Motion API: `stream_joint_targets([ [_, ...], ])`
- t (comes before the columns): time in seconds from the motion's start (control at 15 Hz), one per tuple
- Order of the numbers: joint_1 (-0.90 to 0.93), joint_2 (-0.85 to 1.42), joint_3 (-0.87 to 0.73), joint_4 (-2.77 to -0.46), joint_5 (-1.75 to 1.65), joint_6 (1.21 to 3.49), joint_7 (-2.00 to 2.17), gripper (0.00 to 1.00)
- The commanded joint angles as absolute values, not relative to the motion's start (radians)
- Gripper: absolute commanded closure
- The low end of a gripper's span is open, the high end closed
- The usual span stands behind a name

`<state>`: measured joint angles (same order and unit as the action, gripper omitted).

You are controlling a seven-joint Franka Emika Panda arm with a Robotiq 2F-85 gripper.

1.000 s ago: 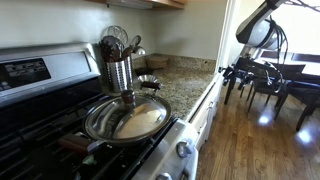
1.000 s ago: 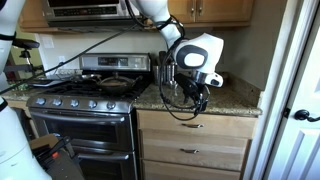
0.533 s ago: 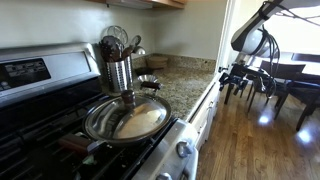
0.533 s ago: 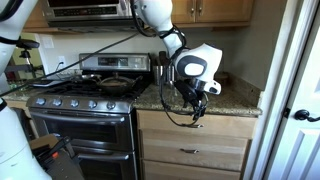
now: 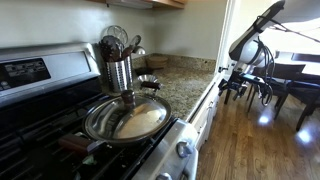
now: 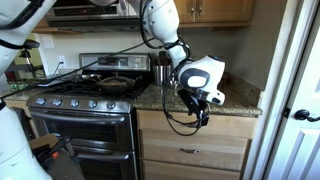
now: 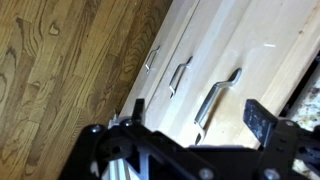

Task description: Open the topmost drawer fully

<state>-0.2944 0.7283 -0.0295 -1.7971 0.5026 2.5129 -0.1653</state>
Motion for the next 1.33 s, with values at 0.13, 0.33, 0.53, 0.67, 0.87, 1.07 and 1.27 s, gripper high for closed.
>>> stream_joint_targets([
  [0.13, -0.344, 0.837, 0.039, -1.707, 0.536, 2.610, -0.119, 0.00],
  [0.33, -0.339, 0.888, 0.047, -1.653, 0.519, 2.612, -0.079, 0.00],
  [0.53, -0.340, 0.919, 0.054, -1.616, 0.516, 2.602, -0.050, 0.00],
  [0.67, -0.339, 0.935, 0.053, -1.599, 0.515, 2.601, -0.031, 0.00],
  [0.87, -0.338, 0.953, 0.046, -1.589, 0.509, 2.597, -0.008, 0.00],
  [1.07, -0.342, 0.976, 0.048, -1.573, 0.506, 2.595, -0.001, 0.00],
  [1.27, -0.349, 1.001, 0.052, -1.548, 0.505, 2.595, -0.003, 0.00],
])
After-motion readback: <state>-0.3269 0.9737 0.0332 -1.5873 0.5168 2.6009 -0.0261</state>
